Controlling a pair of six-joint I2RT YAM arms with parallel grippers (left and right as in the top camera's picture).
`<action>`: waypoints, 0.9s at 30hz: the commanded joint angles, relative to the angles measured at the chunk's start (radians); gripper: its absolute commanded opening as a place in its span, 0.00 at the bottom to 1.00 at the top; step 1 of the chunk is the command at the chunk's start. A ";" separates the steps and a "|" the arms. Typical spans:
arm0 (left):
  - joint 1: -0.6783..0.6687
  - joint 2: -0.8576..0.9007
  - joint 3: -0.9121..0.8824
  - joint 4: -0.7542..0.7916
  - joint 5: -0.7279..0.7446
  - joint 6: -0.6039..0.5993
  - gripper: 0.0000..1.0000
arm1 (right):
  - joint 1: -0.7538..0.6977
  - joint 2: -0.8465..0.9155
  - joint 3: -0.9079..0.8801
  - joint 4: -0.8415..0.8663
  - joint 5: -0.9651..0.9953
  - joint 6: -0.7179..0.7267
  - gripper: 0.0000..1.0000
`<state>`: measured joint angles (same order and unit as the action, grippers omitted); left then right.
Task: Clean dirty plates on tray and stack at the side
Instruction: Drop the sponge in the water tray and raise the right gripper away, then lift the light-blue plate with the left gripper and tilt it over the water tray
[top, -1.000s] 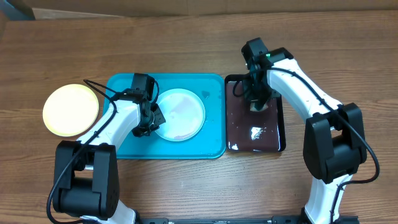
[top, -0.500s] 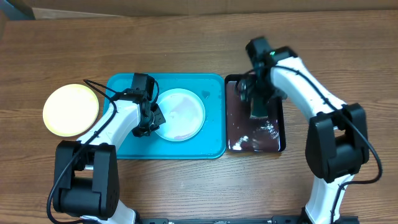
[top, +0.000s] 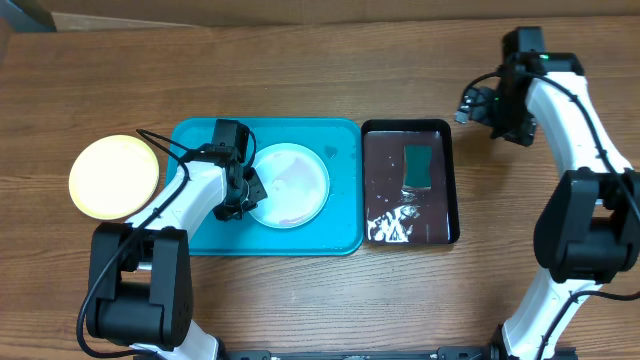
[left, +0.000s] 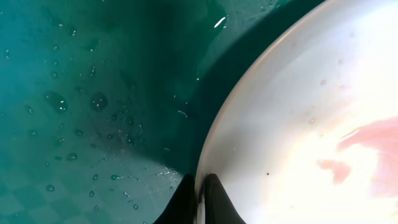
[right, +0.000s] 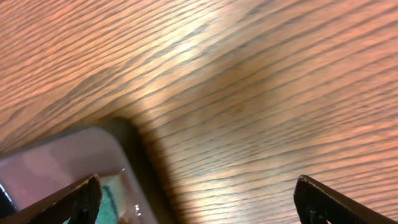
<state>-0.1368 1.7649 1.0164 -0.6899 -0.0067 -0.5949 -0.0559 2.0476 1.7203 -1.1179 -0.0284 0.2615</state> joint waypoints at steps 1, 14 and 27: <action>-0.003 0.027 -0.005 -0.012 -0.008 0.025 0.04 | -0.031 -0.009 0.013 0.008 -0.026 0.004 1.00; 0.011 0.011 0.267 -0.205 -0.175 0.148 0.04 | -0.045 -0.009 0.013 0.010 -0.026 0.004 1.00; -0.037 0.005 0.516 -0.307 -0.185 0.230 0.04 | -0.045 -0.009 0.013 0.010 -0.026 0.004 1.00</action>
<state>-0.1417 1.7676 1.4666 -0.9867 -0.1711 -0.4232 -0.0982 2.0476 1.7203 -1.1130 -0.0483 0.2615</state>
